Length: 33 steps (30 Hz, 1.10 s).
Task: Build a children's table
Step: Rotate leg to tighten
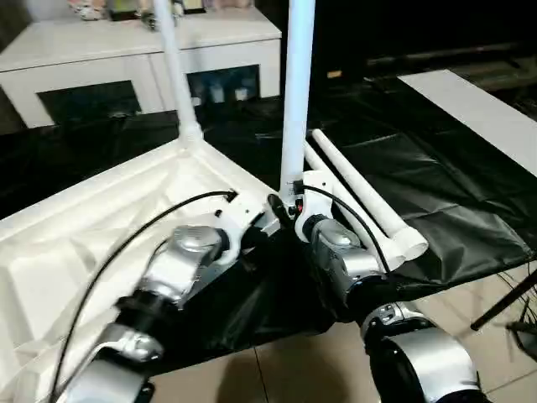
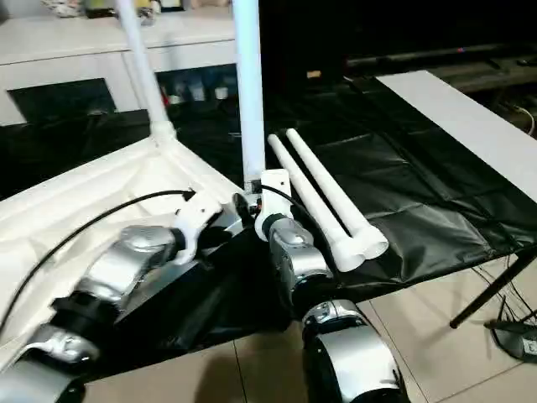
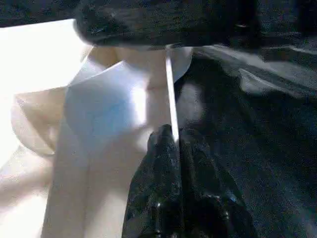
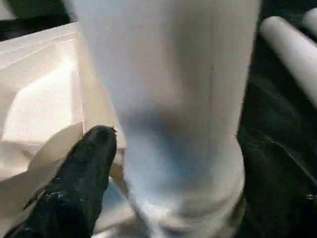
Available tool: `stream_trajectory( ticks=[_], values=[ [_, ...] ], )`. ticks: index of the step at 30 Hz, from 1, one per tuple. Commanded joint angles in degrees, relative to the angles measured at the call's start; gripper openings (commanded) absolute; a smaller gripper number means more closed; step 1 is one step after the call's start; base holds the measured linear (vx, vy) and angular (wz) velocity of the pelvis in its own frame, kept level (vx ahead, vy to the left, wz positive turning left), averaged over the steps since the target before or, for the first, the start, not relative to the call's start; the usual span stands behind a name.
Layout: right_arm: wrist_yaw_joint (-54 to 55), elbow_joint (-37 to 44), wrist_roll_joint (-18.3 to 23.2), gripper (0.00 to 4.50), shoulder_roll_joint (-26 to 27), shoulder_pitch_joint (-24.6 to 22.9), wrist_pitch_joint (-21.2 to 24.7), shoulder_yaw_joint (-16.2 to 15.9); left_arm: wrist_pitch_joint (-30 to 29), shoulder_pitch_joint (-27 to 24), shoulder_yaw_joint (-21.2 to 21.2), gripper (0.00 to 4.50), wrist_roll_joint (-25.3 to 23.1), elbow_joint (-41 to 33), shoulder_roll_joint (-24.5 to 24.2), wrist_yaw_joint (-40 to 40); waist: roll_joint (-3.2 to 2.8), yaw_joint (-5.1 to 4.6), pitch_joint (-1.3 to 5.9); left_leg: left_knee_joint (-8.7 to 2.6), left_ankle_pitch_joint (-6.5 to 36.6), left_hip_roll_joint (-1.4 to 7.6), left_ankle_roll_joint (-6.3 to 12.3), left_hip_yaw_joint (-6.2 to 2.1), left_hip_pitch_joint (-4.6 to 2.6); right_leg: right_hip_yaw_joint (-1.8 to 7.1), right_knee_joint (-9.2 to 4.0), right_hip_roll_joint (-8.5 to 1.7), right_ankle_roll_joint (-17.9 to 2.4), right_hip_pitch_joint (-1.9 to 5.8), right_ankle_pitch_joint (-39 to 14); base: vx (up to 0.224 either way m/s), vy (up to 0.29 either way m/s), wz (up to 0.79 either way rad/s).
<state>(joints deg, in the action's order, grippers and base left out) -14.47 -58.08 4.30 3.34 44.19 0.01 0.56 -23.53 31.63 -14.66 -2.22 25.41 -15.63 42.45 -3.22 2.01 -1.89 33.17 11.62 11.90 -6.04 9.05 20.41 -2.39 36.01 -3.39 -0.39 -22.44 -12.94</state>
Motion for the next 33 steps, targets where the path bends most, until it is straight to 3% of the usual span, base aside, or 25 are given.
stream_trajectory(
  ticks=[1,3,4,5,7,10,16,19,24,33],
  values=[
    [-5.62,4.57,-0.34,3.74,-1.82,-1.52,1.31,-1.85,1.50,-2.32,-2.13,0.00,0.73,-1.35,-2.51,6.02,0.13,0.37,3.45,-2.94,2.51,0.42,3.22,0.20,0.46,2.15,-3.54,-3.61,-14.18,3.31,8.27,0.000,0.000,0.00],
    [-10.32,7.58,-0.65,3.74,-4.04,-3.00,1.84,-3.33,2.20,-3.15,-2.86,0.00,1.45,-2.88,-4.47,9.39,0.07,0.64,3.92,-2.29,-1.92,0.23,5.24,0.28,0.53,2.06,-2.66,-3.33,-14.96,3.41,16.99,0.000,0.000,0.00],
    [-14.99,10.14,-1.59,3.74,-6.49,-4.57,1.66,-5.34,1.81,-3.82,-3.27,0.00,2.31,-4.25,-6.15,12.25,0.04,0.92,4.14,-1.89,-4.73,0.23,7.32,0.27,0.70,1.81,-2.00,-3.20,-15.36,3.33,23.05,0.000,0.000,0.00],
    [-17.73,11.35,-2.31,3.74,-8.03,-5.47,1.34,-6.65,2.54,-4.20,-3.53,0.00,2.67,-4.96,-7.07,13.94,0.03,1.02,4.05,-1.89,-4.84,0.37,7.70,0.24,0.67,1.71,-1.99,-3.20,-15.51,3.21,23.66,0.000,0.000,0.00],
    [-20.24,12.41,-2.74,3.74,-9.35,-6.23,1.26,-7.72,3.33,-4.60,-3.66,0.00,3.09,-5.63,-7.84,15.60,0.09,1.24,3.81,-1.92,-2.86,0.56,7.86,0.35,0.60,1.56,-2.20,-3.29,-15.83,3.06,21.23,0.000,0.000,0.00],
    [-32.74,18.72,-1.13,3.74,-14.41,-9.74,2.01,-10.78,3.25,-5.92,-3.53,0.00,5.19,-8.07,-10.04,20.39,0.18,1.74,3.33,-2.39,2.91,1.14,6.16,0.45,0.30,1.63,-2.84,-3.34,-15.69,2.99,12.17,0.000,0.000,0.00],
    [-41.50,22.81,1.28,3.74,-17.92,-11.36,3.58,-11.98,3.01,-6.49,-3.62,0.00,6.28,-8.88,-11.56,22.66,0.36,1.85,2.94,-2.80,6.85,1.08,4.04,0.55,0.25,2.00,-3.48,-3.67,-15.57,2.76,4.18,0.000,0.000,0.00],
    [-44.37,23.82,0.67,3.74,-19.00,-11.91,3.36,-13.45,3.32,-6.22,-3.54,0.00,6.23,-8.34,-11.68,22.77,0.62,1.88,3.04,-2.74,6.04,1.00,3.74,0.52,0.31,2.10,-3.43,-3.66,-15.35,2.86,4.05,0.000,0.000,0.00],
    [-45.88,24.82,0.47,3.74,-19.67,-12.85,3.71,-14.31,3.74,-6.07,-3.32,0.00,5.84,-8.04,-11.74,22.49,0.75,2.00,3.25,-2.37,3.24,0.78,5.10,0.53,0.53,2.02,-3.09,-3.56,-15.58,2.93,8.18,0.000,0.000,0.00],
    [-44.71,24.32,1.46,3.01,-18.57,-13.00,5.08,-12.93,3.96,-6.19,-2.98,0.00,5.69,-8.07,-11.76,22.52,0.64,2.04,3.35,-2.31,3.02,0.84,5.10,0.50,0.40,1.95,-3.03,-3.53,-15.89,2.88,7.89,0.000,0.000,0.00]
  ],
)
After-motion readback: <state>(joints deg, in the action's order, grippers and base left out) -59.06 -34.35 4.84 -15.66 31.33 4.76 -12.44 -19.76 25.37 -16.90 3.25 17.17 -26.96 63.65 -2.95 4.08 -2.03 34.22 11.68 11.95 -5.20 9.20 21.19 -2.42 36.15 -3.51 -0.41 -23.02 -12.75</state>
